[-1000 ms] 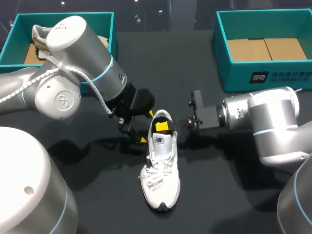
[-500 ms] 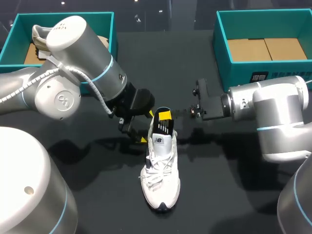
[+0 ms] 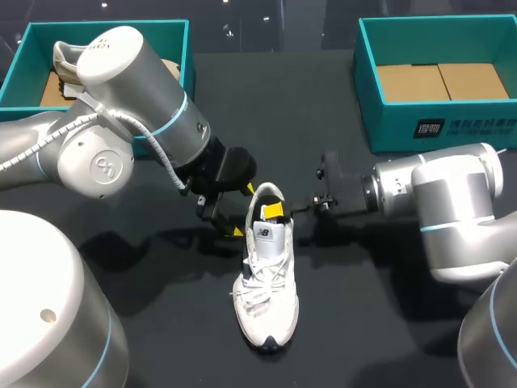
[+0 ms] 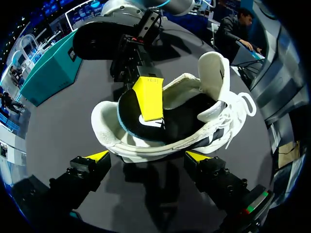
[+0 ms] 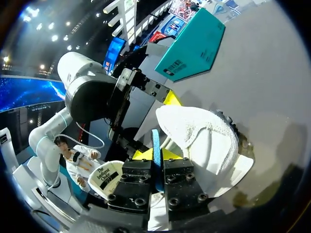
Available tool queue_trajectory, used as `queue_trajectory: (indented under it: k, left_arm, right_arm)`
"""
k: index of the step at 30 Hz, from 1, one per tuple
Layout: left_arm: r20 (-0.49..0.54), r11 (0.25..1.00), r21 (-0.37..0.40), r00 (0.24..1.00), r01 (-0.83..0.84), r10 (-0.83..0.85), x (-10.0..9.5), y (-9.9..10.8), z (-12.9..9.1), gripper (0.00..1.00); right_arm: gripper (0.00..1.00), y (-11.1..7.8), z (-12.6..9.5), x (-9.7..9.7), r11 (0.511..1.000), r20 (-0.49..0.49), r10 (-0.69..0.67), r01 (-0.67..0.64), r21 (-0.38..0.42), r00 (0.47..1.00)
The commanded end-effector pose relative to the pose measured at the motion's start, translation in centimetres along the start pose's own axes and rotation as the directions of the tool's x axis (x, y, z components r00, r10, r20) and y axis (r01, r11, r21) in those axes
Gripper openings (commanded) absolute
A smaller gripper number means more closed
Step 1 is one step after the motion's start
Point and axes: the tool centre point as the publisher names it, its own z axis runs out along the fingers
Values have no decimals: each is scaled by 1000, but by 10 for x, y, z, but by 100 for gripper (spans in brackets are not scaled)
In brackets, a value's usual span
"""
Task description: Take the shoe out of the shoebox, open the shoe tongue, remove and reinsert the insole, then place the shoe into the shoebox
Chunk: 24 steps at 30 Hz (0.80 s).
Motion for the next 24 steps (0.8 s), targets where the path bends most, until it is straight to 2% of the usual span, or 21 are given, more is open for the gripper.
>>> queue_trajectory:
  k: [1,3,7,8,9,12,17,21,23,24]
  left_arm:
    - [-1,1000,-2,1000,-1,1,-1,-1,0,100]
    - [-1,1000,-2,1000,-1,1,-1,-1,0,100]
    - [-1,1000,-2,1000,-1,1,-1,-1,0,100]
    - [-1,1000,-2,1000,-1,1,-1,-1,0,100]
    - [-1,1000,-2,1000,-1,1,-1,-1,0,100]
    - [-1,1000,-2,1000,-1,1,-1,-1,0,100]
    - [-1,1000,-2,1000,-1,1,-1,-1,0,100]
    - [-1,1000,-2,1000,-1,1,-1,-1,0,100]
    - [-1,1000,-2,1000,-1,1,-1,-1,0,100]
    - [-1,1000,-2,1000,-1,1,-1,-1,0,100]
  right_arm:
    - [0,-9,1,2,999,-1,15,-15,44,1000]
    - [0,-10,4,5,996,-9,24,-23,88,1000]
    - [0,-4,4,11,997,5,-3,2,79,1000]
    - [26,-1,3,13,997,13,-16,15,70,1000]
    - [37,1,2,14,998,14,-28,27,64,1000]
    - [45,9,-2,21,997,28,-67,66,47,997]
    - [45,19,-8,26,994,65,-109,107,37,992]
    - [44,24,-11,23,993,85,-114,112,29,990]
    - [38,24,-10,18,994,87,-105,104,21,991]
    - [31,23,-8,15,995,96,-94,93,21,991]
